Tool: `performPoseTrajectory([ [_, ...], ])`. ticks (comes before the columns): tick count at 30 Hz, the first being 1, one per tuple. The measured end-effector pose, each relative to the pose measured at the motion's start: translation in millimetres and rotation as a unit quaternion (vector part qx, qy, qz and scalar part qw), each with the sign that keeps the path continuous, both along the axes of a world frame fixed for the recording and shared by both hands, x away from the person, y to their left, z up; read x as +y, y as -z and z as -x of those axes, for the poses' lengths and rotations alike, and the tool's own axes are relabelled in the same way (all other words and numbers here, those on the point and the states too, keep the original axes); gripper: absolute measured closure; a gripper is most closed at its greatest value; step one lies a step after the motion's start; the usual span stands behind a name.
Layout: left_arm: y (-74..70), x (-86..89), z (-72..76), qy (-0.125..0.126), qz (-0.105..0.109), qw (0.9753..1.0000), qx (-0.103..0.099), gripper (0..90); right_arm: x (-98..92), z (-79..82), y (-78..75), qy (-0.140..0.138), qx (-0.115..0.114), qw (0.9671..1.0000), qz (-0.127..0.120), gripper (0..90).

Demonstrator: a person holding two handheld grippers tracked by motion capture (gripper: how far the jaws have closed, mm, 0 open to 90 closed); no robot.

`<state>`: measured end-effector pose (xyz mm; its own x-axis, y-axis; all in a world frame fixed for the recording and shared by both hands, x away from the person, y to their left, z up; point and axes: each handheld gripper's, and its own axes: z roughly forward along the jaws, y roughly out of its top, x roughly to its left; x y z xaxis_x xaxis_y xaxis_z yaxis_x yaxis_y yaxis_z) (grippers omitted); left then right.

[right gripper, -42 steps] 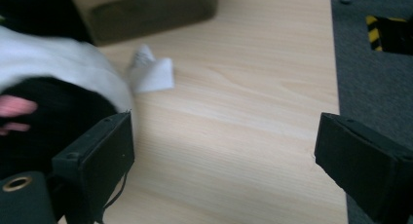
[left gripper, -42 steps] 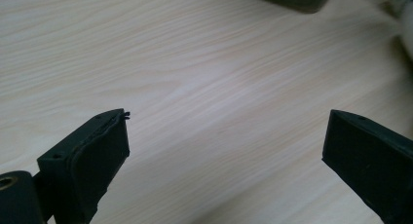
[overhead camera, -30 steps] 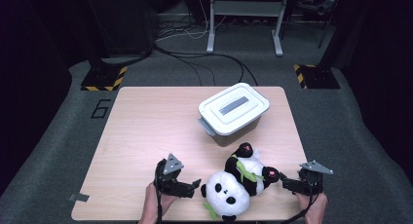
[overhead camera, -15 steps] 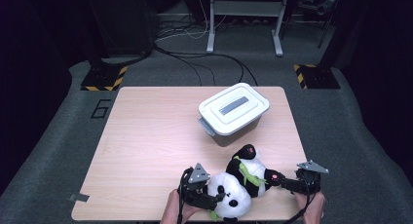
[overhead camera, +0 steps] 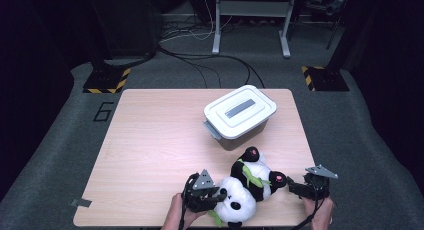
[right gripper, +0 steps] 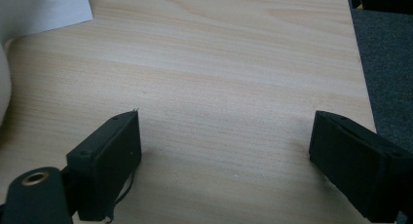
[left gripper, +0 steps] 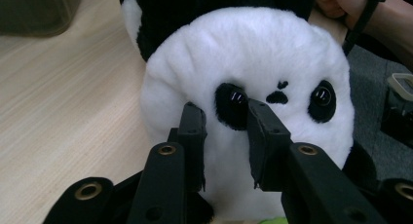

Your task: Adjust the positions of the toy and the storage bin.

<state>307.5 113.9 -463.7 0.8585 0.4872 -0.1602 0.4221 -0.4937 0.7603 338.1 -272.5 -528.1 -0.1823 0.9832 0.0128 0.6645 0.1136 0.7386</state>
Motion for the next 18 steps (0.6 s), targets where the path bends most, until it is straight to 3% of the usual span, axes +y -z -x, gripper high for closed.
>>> performPoseTrajectory([
  [7,-2.8,10.0,-15.4,0.043,0.005,0.9990,0.008,73.4,-0.4,0.0,0.0,0.002,-0.002,1.0000,-0.004,11.6],
  [13,-9.8,23.8,-26.9,0.066,-0.014,0.9977,0.009,73.3,-0.3,0.3,0.0,0.003,-0.002,1.0000,-0.002,11.7],
  [16,-10.6,31.2,-33.2,0.066,-0.019,0.9975,0.015,72.3,-0.1,0.4,0.0,0.002,-0.002,1.0000,0.000,11.9],
  [18,-11.5,32.1,-32.7,0.046,-0.010,0.9985,0.030,63.5,0.0,0.4,0.0,0.002,-0.001,1.0000,0.001,11.9],
])
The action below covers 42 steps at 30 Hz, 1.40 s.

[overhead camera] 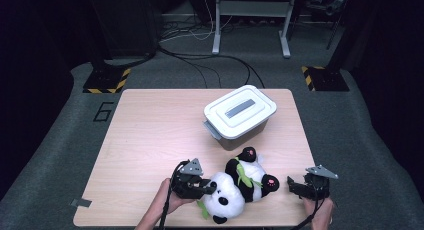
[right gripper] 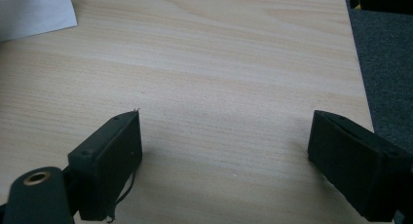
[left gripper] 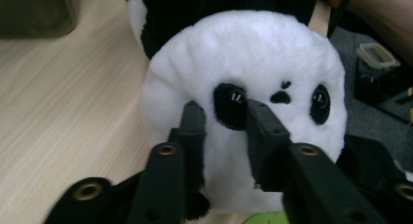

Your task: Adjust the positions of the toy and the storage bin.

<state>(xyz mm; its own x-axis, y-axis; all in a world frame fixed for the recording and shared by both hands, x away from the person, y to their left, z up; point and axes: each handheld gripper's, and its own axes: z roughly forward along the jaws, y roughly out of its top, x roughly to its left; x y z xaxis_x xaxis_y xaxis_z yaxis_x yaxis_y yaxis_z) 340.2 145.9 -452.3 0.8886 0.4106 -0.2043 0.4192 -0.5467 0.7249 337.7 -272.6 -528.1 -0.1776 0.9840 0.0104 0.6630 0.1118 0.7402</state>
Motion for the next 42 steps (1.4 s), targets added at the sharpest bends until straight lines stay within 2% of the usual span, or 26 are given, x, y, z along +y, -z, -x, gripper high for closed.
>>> performPoseTrajectory([
  [1,-1.8,-0.8,2.7,-0.010,0.002,0.9999,-0.003,57.6,0.0,0.0,0.0,0.000,0.000,1.0000,0.000,12.0],
  [5,-10.0,-10.2,19.2,-0.055,0.035,0.9979,-0.004,32.3,0.0,0.0,0.0,0.000,0.000,1.0000,0.000,12.0],
  [8,-12.6,-25.0,32.8,-0.081,0.031,0.9960,-0.019,23.7,-0.1,0.0,0.0,0.000,0.000,1.0000,-0.001,12.1],
  [10,-11.7,-34.6,39.9,-0.101,0.025,0.9941,-0.031,21.7,-0.1,0.0,0.0,0.000,0.000,1.0000,-0.001,12.1],
  [13,-5.7,-45.8,44.3,-0.122,0.000,0.9915,-0.044,18.9,0.1,0.2,-0.1,0.002,0.000,1.0000,-0.003,12.1],
  [15,-1.9,-48.9,45.2,-0.134,-0.022,0.9889,-0.060,21.2,-0.2,0.1,-0.1,0.002,0.000,1.0000,-0.004,12.2],
  [17,4.1,-48.7,44.9,-0.138,-0.024,0.9879,-0.067,27.6,-0.4,0.0,0.0,0.002,-0.001,1.0000,-0.005,12.4],
  [21,7.9,-42.3,43.5,-0.123,-0.018,0.9894,-0.075,44.0,-0.2,0.1,0.0,0.003,0.000,1.0000,-0.002,12.7],
  [24,7.4,-36.9,39.8,-0.105,-0.012,0.9916,-0.075,50.5,-0.2,0.1,-0.1,0.004,-0.001,1.0000,-0.003,13.1],
  [28,3.9,-29.1,31.8,-0.076,-0.009,0.9948,-0.068,53.2,-0.3,0.1,-0.1,0.005,-0.001,1.0000,-0.003,13.2],
  [33,-0.3,-17.2,22.0,-0.042,-0.013,0.9973,-0.059,53.4,-0.5,0.2,-0.1,0.004,-0.002,1.0000,-0.004,13.3],
  [36,-3.0,-4.9,16.1,-0.021,-0.020,0.9980,-0.056,53.2,-0.5,0.1,-0.1,0.005,-0.001,1.0000,-0.004,13.3],
  [39,-5.7,9.9,9.7,-0.011,-0.026,0.9987,-0.043,52.8,-0.3,0.1,-0.1,0.005,-0.001,1.0000,-0.003,13.3],
  [42,-7.5,22.9,5.6,-0.003,-0.032,0.9988,-0.038,52.2,-0.2,0.1,-0.1,0.005,-0.001,1.0000,-0.003,13.3],
])
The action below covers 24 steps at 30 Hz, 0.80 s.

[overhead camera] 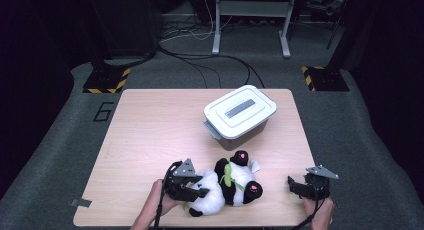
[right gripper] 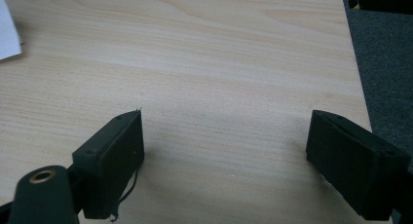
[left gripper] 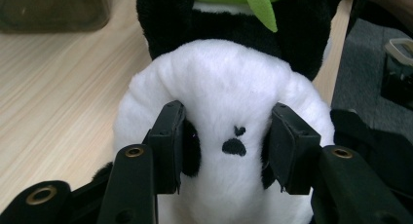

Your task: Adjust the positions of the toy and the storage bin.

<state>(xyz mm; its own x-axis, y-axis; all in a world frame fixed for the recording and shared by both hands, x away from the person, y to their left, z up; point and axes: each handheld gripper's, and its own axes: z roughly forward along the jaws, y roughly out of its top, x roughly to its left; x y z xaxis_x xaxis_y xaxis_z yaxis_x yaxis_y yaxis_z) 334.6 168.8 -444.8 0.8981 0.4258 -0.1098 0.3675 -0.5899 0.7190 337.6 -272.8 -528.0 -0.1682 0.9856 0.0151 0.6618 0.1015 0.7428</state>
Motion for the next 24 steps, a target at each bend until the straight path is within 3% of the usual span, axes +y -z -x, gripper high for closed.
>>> performPoseTrajectory([
  [3,-0.9,11.3,-0.9,0.000,-0.001,1.0000,0.005,50.4,0.0,0.0,0.0,0.000,0.000,1.0000,0.000,13.3],
  [8,-1.3,8.0,9.3,-0.047,0.017,0.9987,0.000,34.9,0.2,0.0,0.0,0.001,0.000,1.0000,0.001,13.3],
  [11,-4.7,4.1,18.5,-0.096,0.047,0.9943,-0.003,27.2,0.3,-0.1,0.0,0.002,0.000,1.0000,0.000,13.3],
  [13,-6.4,0.0,25.4,-0.131,0.042,0.9904,-0.016,22.6,0.2,-0.1,0.0,0.001,0.000,1.0000,0.000,13.3],
  [17,-4.0,-7.6,36.9,-0.181,0.034,0.9824,-0.031,20.6,0.2,-0.2,0.0,0.001,0.000,1.0000,0.000,13.3],
  [20,6.8,-12.2,40.8,-0.204,0.030,0.9782,-0.023,23.1,0.0,-0.2,0.0,0.001,0.000,1.0000,-0.001,13.3],
  [22,9.6,-11.1,41.3,-0.204,0.028,0.9781,-0.029,29.0,0.0,-0.3,0.0,0.001,0.000,1.0000,0.000,13.3],
  [24,12.6,-8.5,40.7,-0.195,0.025,0.9798,-0.038,38.9,0.0,-0.3,0.0,0.001,0.000,1.0000,0.000,13.4],
])
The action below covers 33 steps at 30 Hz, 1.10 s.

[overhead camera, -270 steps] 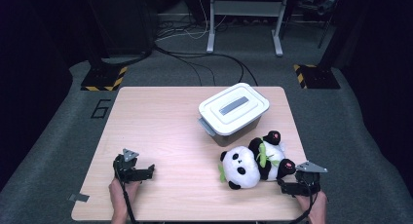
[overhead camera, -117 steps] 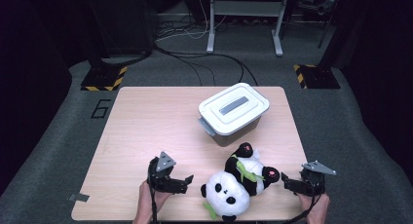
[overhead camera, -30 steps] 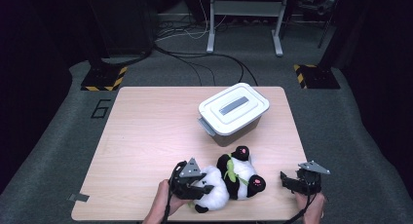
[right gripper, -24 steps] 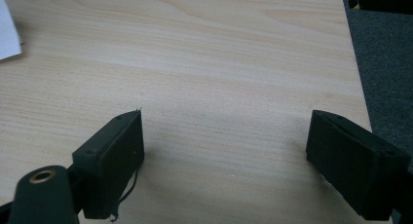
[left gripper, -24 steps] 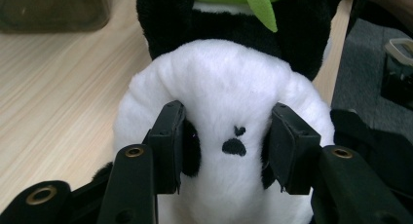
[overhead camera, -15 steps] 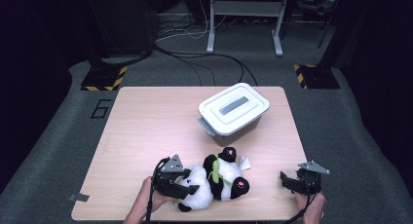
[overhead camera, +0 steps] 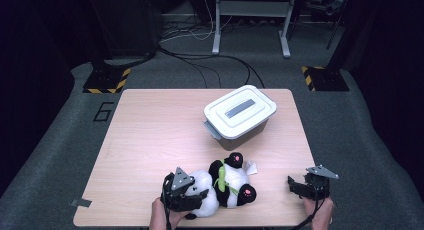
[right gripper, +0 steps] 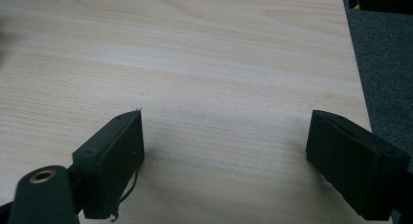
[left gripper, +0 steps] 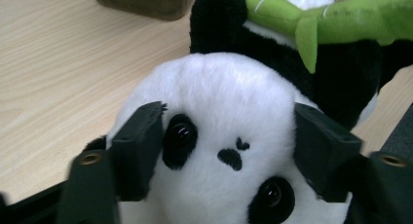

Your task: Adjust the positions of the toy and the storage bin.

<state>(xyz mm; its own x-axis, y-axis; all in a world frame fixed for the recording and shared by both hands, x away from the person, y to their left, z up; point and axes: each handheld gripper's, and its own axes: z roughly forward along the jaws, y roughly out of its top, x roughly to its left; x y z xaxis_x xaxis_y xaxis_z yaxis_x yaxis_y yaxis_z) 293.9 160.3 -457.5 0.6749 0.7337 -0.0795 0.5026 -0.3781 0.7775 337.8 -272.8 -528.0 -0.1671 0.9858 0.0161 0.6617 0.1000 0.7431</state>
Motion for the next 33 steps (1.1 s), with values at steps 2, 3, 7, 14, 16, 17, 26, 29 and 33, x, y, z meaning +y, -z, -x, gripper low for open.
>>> performPoseTrajectory([
  [2,0.9,3.1,-1.5,0.010,0.003,0.9999,-0.001,46.2,0.1,0.0,0.0,0.000,0.000,1.0000,0.000,13.5],
  [3,0.9,4.6,-2.5,0.015,0.003,0.9999,-0.003,48.0,0.2,0.0,0.0,0.001,0.000,1.0000,0.000,13.5],
  [7,-1.4,11.6,-8.1,0.053,0.003,0.9986,-0.006,53.3,0.4,0.1,0.0,0.001,0.000,1.0000,0.001,13.7],
  [14,-4.2,28.5,-27.8,0.108,0.010,0.9941,0.010,55.5,0.4,0.1,0.0,0.002,0.000,1.0000,0.001,13.7],
  [16,-6.1,33.6,-33.7,0.126,0.006,0.9919,0.015,55.4,0.4,0.1,0.0,0.002,0.000,1.0000,0.001,13.7],
  [17,-7.4,36.9,-37.1,0.136,-0.002,0.9906,0.017,55.4,0.3,0.1,0.0,0.003,0.000,1.0000,0.001,13.7],
  [26,-17.7,64.0,-56.1,0.183,-0.042,0.9817,0.034,53.4,0.3,0.1,0.0,0.004,0.000,1.0000,0.001,13.7],
  [29,-17.1,72.2,-56.1,0.174,-0.037,0.9834,0.035,52.1,0.2,0.1,0.0,0.004,0.000,1.0000,0.002,13.7],
  [33,-13.9,72.7,-51.6,0.130,-0.008,0.9907,0.039,42.8,0.1,-0.1,0.0,0.003,-0.001,1.0000,0.002,13.7],
])
